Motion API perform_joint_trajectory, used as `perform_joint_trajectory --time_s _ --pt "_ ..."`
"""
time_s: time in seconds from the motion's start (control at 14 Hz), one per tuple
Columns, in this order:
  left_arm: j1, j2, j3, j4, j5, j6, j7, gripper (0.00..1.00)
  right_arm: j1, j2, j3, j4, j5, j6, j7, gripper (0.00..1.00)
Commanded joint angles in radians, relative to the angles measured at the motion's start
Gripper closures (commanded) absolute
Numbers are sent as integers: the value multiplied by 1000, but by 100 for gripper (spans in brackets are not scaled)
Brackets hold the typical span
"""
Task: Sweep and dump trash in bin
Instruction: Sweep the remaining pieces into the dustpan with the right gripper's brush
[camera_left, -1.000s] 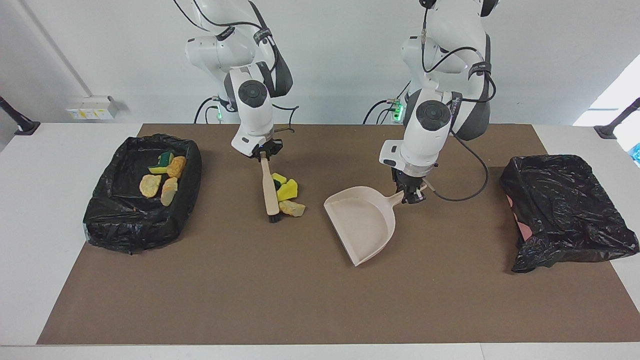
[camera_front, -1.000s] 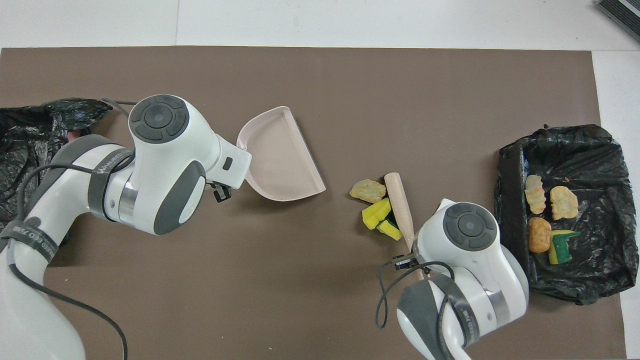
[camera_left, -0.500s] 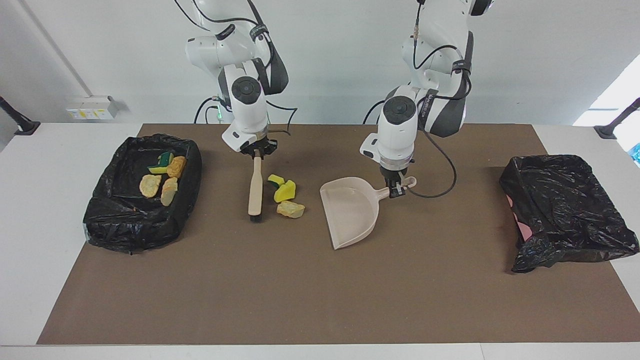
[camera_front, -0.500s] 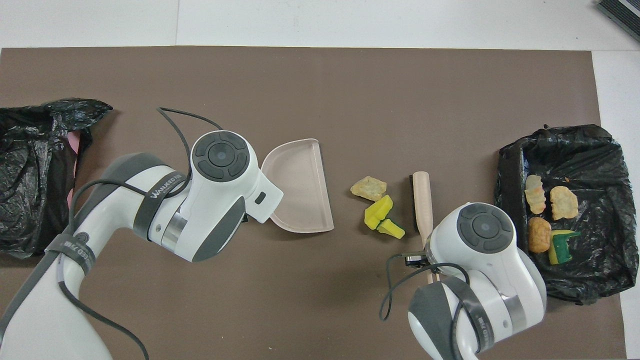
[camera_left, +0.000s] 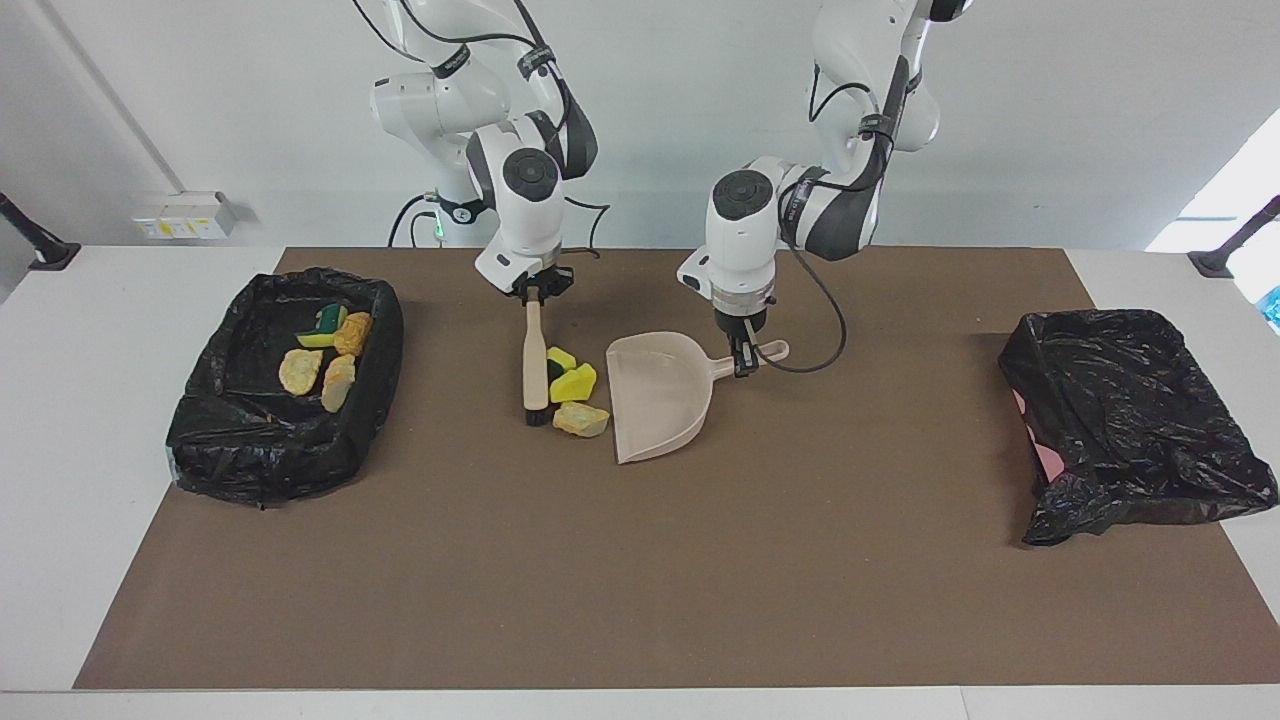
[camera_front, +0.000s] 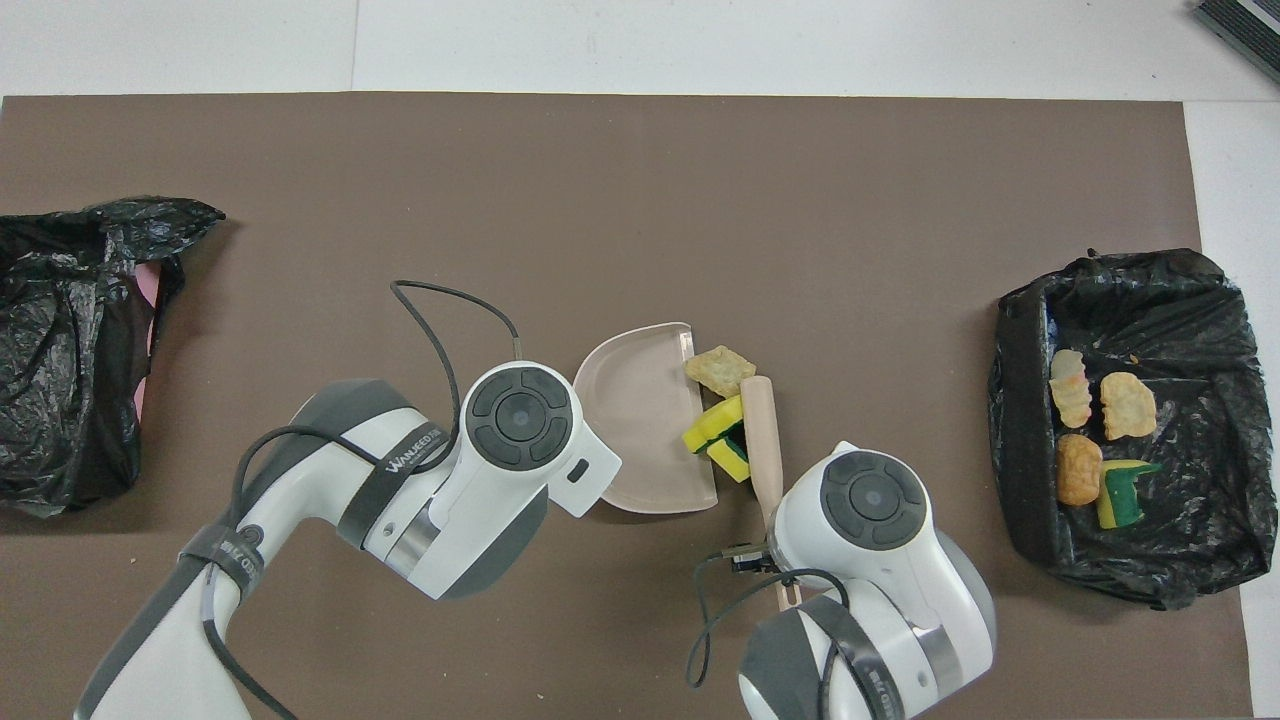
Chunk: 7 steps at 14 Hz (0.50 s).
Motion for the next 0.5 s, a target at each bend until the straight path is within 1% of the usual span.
perform_joint_trajectory --time_s 0.0,0.14,0.21,0.36,0.43 --pt "-19 -45 11 -81 17 67 -3 100 16 56 1 81 144 28 -71 100" --pt "-19 -47 11 -89 16 93 -3 100 31 70 1 150 195 5 -60 100" --pt "-19 -45 9 -89 16 96 0 100 28 56 1 176 213 -33 -61 100" --pt "-10 -45 11 -90 16 103 6 100 16 15 -10 236 200 -161 -57 100" --pt "-7 -45 11 -89 16 115 6 100 5 -20 -15 239 189 -218 -57 100"
